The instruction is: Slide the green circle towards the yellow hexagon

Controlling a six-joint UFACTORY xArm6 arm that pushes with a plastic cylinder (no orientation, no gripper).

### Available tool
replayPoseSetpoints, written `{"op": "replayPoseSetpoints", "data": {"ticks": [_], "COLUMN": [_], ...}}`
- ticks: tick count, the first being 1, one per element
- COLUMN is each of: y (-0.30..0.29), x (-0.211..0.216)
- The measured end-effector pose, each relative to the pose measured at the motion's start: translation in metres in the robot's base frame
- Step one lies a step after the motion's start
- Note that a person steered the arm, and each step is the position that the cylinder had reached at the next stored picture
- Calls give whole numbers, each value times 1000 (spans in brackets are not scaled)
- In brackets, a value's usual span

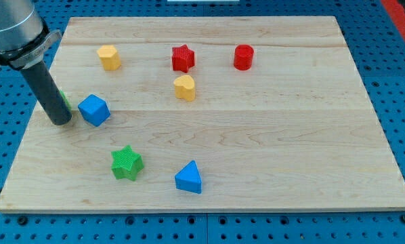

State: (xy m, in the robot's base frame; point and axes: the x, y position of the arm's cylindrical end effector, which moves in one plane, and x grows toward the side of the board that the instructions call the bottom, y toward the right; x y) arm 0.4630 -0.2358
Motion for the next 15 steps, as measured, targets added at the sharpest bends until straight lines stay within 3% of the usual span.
{"op": "replayPoseSetpoints", "data": {"ticks": [4,7,8,10,13,15], "y": [-31,-18,-23,-47,-67,-41], "x": [-7,-69,-58,-93,-106,-158]}}
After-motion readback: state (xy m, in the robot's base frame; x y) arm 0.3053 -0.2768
